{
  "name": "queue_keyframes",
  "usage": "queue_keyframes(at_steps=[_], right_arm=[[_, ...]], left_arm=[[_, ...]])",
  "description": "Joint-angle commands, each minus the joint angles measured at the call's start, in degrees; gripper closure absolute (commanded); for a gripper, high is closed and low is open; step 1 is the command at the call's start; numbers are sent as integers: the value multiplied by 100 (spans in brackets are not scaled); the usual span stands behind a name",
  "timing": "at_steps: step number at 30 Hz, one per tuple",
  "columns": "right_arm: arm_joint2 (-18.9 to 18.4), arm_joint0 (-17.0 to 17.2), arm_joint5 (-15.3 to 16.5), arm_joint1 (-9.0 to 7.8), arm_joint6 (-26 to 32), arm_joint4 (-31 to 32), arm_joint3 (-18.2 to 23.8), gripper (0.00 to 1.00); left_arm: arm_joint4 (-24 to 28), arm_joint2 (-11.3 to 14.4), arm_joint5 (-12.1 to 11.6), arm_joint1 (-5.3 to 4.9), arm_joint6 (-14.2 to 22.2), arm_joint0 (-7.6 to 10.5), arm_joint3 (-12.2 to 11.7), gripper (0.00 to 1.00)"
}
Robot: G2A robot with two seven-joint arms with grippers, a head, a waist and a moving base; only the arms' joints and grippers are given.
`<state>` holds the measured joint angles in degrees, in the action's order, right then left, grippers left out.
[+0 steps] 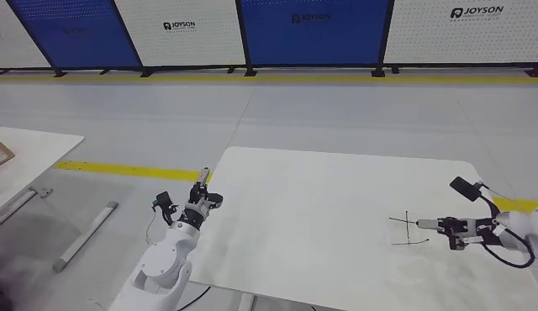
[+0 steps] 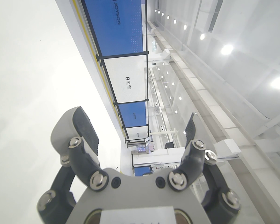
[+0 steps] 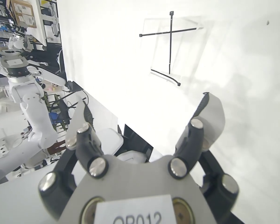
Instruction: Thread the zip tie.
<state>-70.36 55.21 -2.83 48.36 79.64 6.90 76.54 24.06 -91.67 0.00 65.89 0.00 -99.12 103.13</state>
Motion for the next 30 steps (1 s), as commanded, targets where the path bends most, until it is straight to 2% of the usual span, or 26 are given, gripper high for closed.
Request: queue_keyframes(at_steps=[1, 5, 6, 10, 14, 24, 27, 30], right_arm=[[3, 0, -1, 0, 0, 0, 0, 0], [71, 61, 87, 15, -103, -46, -75, 0], [111, 23, -3, 26, -135, -37, -180, 0], [425, -240, 31, 113, -95, -94, -570, 0], [699, -521, -97, 207, -59, -138, -978, 0], [705, -505, -98, 209, -103, -130, -972, 0], [787, -390, -336, 228, -492, 15, -807, 0], [851, -392, -443, 244, -512, 39, -717, 0]], left_arm=[[0, 0, 0, 0, 0, 0, 0, 0], [0, 0, 0, 0, 0, 0, 0, 0], [0, 0, 0, 0, 0, 0, 0, 0], [0, 0, 0, 0, 0, 0, 0, 0], [0, 0, 0, 0, 0, 0, 0, 0], [0, 0, 0, 0, 0, 0, 0, 0], [0, 0, 0, 0, 0, 0, 0, 0], [0, 0, 0, 0, 0, 0, 0, 0]])
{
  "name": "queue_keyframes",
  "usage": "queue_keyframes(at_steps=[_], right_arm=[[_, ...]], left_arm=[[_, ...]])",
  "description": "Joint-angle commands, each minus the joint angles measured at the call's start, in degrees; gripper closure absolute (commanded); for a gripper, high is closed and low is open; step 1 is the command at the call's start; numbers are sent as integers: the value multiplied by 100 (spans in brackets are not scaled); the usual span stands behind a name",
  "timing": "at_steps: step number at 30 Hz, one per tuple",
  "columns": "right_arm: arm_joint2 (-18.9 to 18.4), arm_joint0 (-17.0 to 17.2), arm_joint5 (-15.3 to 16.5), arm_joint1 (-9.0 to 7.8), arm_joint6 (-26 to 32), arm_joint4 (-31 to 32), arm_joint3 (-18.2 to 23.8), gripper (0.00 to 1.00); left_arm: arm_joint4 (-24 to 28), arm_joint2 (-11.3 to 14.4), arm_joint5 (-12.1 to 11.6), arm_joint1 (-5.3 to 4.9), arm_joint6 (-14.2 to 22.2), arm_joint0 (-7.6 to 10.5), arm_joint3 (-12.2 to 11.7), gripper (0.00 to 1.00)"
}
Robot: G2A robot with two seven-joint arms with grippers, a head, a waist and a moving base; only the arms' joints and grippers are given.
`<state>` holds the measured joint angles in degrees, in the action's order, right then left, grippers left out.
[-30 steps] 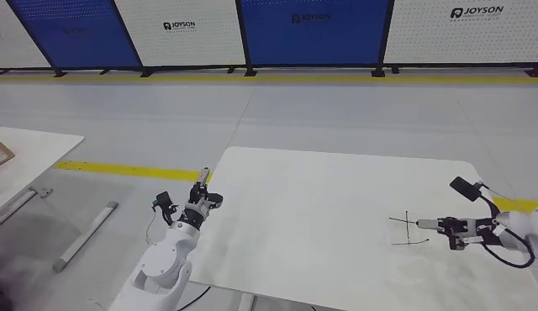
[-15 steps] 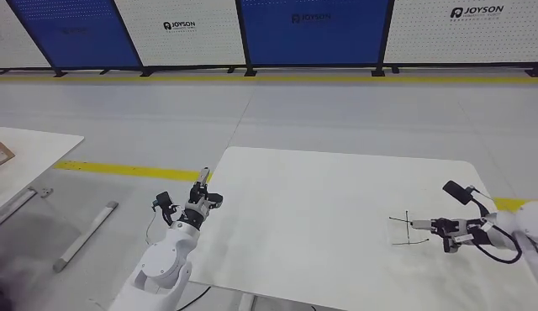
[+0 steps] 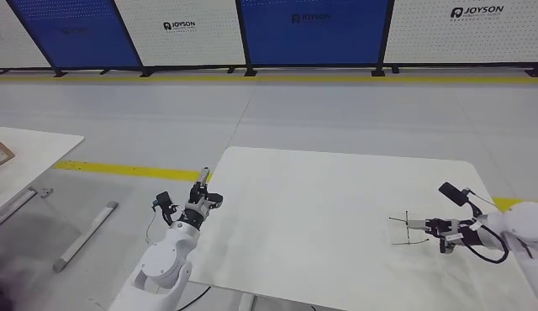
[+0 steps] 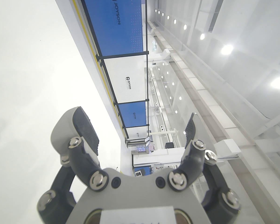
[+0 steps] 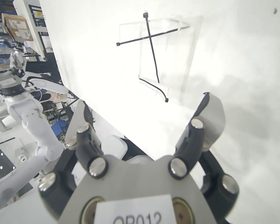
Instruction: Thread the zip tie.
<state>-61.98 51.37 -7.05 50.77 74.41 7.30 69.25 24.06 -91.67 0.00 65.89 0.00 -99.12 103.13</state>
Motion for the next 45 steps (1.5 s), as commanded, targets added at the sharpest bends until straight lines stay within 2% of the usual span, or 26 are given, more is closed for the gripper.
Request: queue_keyframes(at_steps=[1, 8, 11, 16, 17, 18, 20, 21, 24, 27, 30, 32, 36, 37, 39, 41, 45], right_arm=[[32, -20, -51, 9, 8, 2, 18, 0], [35, -23, -54, 10, 10, 0, 17, 0], [8, 49, -111, 3, -157, 26, 20, 0], [-200, 148, 108, -73, 58, -53, 116, 0], [-204, 155, 80, -87, 147, 0, 135, 33], [-212, 141, -20, -99, 159, 95, 171, 48], [-185, 154, -138, -102, 152, 174, 234, 54], [-171, 149, -185, -102, 155, 205, 256, 54], [-108, 123, -325, -93, 142, 298, 250, 65], [-36, 74, -405, -77, 150, 343, 201, 60], [22, 27, -449, -59, 123, 369, 145, 60], [58, 0, -496, -53, 128, 415, 101, 64], [86, -14, -581, -43, 42, 452, 85, 65], [80, -14, -578, -44, 38, 455, 79, 72], [67, -12, -574, -49, 37, 459, 73, 71], [61, -9, -574, -53, 40, 469, 76, 76], [51, 0, -555, -61, 66, 471, 73, 70]], left_arm=[[0, 0, 0, 0, 0, 0, 0, 0], [0, 0, 0, 0, 0, 0, 0, 0], [0, 0, 0, 0, 0, 0, 0, 0], [0, 0, 0, 0, 0, 0, 0, 0], [0, 0, 0, 0, 0, 0, 0, 0], [0, 0, 0, 0, 0, 0, 0, 0], [0, 0, 0, 0, 0, 0, 0, 0], [0, 0, 0, 0, 0, 0, 0, 0], [0, 0, 0, 0, 0, 0, 0, 0], [0, 0, 0, 0, 0, 0, 0, 0], [0, 0, 0, 0, 0, 0, 0, 0], [0, 0, 0, 0, 0, 0, 0, 0], [0, 0, 0, 0, 0, 0, 0, 0], [0, 0, 0, 0, 0, 0, 0, 0], [0, 0, 0, 0, 0, 0, 0, 0], [0, 0, 0, 0, 0, 0, 0, 0], [0, 0, 0, 0, 0, 0, 0, 0]])
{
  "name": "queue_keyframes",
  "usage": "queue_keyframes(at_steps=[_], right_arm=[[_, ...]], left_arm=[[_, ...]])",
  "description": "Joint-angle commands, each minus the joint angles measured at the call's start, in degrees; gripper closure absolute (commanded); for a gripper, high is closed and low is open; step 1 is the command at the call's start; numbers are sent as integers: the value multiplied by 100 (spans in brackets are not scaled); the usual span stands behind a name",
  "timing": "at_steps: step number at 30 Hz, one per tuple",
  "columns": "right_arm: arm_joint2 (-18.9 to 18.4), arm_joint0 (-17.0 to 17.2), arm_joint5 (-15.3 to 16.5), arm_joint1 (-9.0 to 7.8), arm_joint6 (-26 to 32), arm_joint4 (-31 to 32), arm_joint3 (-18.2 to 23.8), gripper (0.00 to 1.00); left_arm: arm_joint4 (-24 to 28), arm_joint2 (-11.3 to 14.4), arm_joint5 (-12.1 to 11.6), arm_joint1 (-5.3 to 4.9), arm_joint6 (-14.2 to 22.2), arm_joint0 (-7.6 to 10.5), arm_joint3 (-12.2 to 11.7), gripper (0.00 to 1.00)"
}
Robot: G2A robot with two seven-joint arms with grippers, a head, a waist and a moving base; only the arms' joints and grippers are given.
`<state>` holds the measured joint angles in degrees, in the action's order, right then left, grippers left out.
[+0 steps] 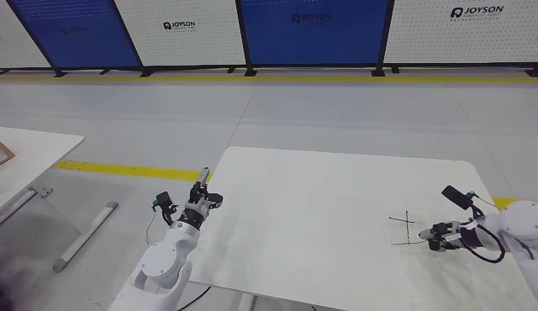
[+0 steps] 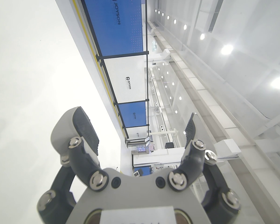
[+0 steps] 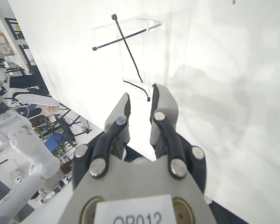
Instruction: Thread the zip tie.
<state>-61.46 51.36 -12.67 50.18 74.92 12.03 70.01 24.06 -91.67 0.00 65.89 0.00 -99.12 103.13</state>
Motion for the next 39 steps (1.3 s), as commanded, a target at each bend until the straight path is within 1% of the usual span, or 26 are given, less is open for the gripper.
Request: queue_keyframes(at_steps=[1, 2, 4, 8, 13, 15, 16, 20, 22, 24, 27, 31, 32, 34, 39], right_arm=[[-3, 0, 11, -3, 23, -1, -9, 72], [-5, -1, 12, -4, 28, -1, -17, 74], [-2, -10, 3, -5, 42, 8, -37, 73], [24, -44, -21, 2, 58, 20, -84, 78], [71, -127, -32, 20, 90, 19, -181, 76], [129, -171, -114, 34, 75, 93, -213, 76], [156, -183, -132, 45, 60, 87, -212, 73], [238, -247, -121, 76, 65, 84, -280, 75], [265, -280, -116, 86, 73, 89, -315, 74], [283, -303, -116, 94, 71, 93, -343, 77], [296, -327, -131, 100, 81, 97, -388, 72], [336, -346, -148, 114, 70, 111, -416, 82], [343, -351, -147, 117, 69, 111, -420, 91], [354, -362, -143, 122, 66, 113, -433, 99], [316, -352, -87, 109, 95, 99, -414, 100]], left_arm=[[0, 0, 0, 0, 0, 0, 0, 0], [0, 0, 0, 0, 0, 0, 0, 0], [0, 0, 0, 0, 0, 0, 0, 0], [0, 0, 0, 0, 0, 0, 0, 0], [0, 0, 0, 0, 0, 0, 0, 0], [0, 0, 0, 0, 0, 0, 0, 0], [0, 0, 0, 0, 0, 0, 0, 0], [0, 0, 0, 0, 0, 0, 0, 0], [0, 0, 0, 0, 0, 0, 0, 0], [0, 0, 0, 0, 0, 0, 0, 0], [0, 0, 0, 0, 0, 0, 0, 0], [0, 0, 0, 0, 0, 0, 0, 0], [0, 0, 0, 0, 0, 0, 0, 0], [0, 0, 0, 0, 0, 0, 0, 0], [0, 0, 0, 0, 0, 0, 0, 0]])
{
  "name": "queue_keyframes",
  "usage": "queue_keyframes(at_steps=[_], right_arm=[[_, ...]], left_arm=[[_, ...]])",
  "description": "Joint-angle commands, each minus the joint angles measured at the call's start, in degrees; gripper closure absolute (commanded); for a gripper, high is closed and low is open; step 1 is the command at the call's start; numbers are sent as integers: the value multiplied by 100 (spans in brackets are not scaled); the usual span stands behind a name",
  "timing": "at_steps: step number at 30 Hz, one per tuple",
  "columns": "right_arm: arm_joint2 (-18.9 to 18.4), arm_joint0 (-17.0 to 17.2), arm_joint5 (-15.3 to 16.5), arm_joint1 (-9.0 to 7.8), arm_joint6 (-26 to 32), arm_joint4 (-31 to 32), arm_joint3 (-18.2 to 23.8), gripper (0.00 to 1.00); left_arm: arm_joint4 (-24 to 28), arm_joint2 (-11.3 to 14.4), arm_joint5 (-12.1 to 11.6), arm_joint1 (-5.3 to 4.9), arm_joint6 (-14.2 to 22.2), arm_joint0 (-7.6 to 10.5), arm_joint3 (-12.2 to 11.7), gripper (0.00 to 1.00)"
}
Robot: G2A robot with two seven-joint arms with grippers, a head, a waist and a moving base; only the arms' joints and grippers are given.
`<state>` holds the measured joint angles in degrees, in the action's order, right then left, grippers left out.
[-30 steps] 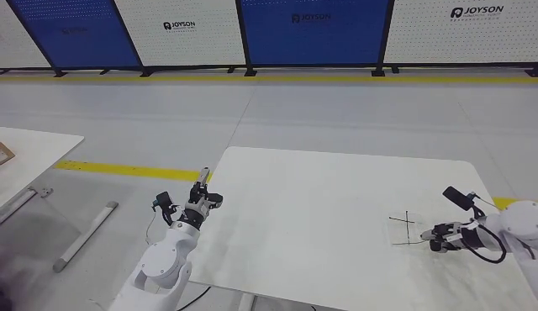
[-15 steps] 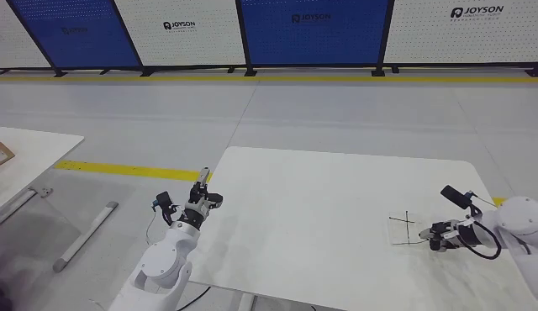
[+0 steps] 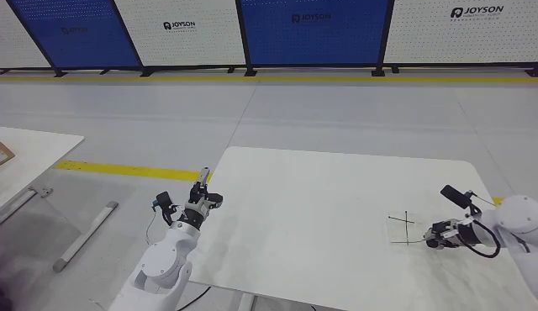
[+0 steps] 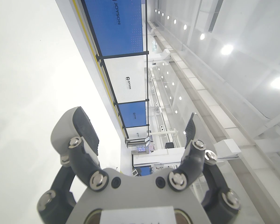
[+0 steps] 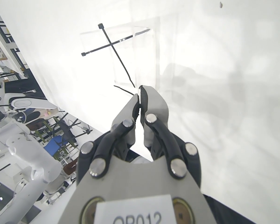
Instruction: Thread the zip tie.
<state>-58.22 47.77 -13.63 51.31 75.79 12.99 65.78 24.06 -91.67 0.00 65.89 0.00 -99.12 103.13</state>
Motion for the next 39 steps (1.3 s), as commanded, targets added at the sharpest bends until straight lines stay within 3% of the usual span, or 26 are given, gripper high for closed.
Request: queue_keyframes(at_steps=[1, 11, 18, 23, 26, 39], right_arm=[[-13, 16, 11, -9, 10, 16, 26, 100], [-192, 161, 21, -83, 30, 39, 257, 100], [-752, 570, 122, -242, -168, -169, 675, 100], [-1545, 1106, 855, -438, 3, -702, 1058, 100], [-1845, 1356, 1324, -515, 329, -1033, 1070, 100], [-1845, 1356, 1324, -515, 329, -1033, 1070, 100]], left_arm=[[0, 0, 0, 0, 0, 0, 0, 0], [0, 0, 0, 0, 0, 0, 0, 0], [0, 0, 0, 0, 0, 0, 0, 0], [0, 0, 0, 0, 0, 0, 0, 0], [0, 0, 0, 0, 0, 0, 0, 0], [0, 0, 0, 0, 0, 0, 0, 0]])
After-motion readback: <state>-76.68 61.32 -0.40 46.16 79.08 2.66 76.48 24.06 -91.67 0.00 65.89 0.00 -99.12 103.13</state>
